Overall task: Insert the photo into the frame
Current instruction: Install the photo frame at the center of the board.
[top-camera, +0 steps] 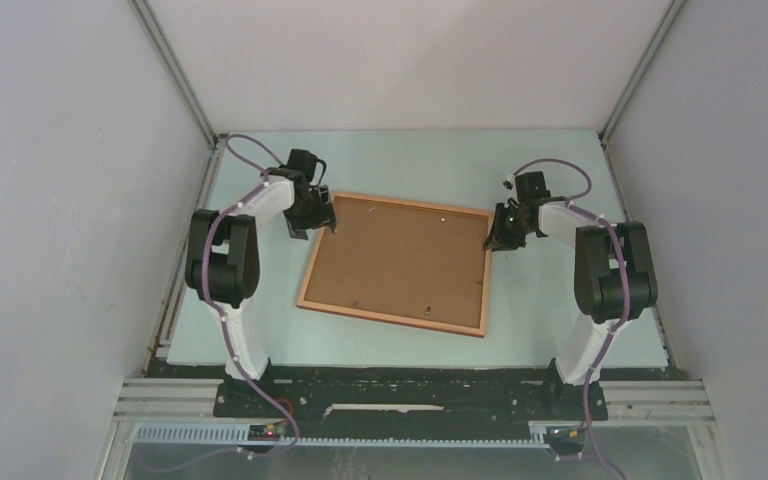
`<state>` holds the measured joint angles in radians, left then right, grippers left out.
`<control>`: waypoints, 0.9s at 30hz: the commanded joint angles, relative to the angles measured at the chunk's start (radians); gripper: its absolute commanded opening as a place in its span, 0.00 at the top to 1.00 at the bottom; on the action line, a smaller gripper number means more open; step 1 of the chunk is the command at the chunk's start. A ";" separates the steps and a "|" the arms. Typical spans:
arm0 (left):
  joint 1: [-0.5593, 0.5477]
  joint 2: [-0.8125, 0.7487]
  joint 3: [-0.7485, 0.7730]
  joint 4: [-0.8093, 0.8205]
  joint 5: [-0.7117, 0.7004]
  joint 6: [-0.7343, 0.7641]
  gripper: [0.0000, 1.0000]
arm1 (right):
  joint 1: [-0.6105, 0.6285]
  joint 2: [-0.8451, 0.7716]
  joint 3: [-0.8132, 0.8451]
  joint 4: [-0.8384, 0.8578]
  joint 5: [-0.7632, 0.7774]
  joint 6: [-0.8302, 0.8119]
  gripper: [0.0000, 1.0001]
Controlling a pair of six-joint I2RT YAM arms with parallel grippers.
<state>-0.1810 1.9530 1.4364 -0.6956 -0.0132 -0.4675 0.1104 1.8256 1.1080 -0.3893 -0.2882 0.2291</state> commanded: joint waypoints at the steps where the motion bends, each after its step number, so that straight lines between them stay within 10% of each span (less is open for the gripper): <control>1: -0.028 0.002 0.049 -0.056 -0.047 0.061 0.25 | 0.005 0.010 0.003 0.018 -0.062 -0.017 0.81; 16: -0.048 0.152 0.197 -0.106 -0.090 0.056 0.26 | 0.000 0.011 -0.001 0.024 -0.082 -0.016 0.82; 27: -0.019 0.157 0.200 -0.120 -0.126 0.016 0.51 | -0.002 0.012 -0.001 0.026 -0.092 -0.015 0.84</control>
<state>-0.2253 2.1059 1.6146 -0.8139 -0.0692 -0.4358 0.1043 1.8332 1.1080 -0.3798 -0.3248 0.2291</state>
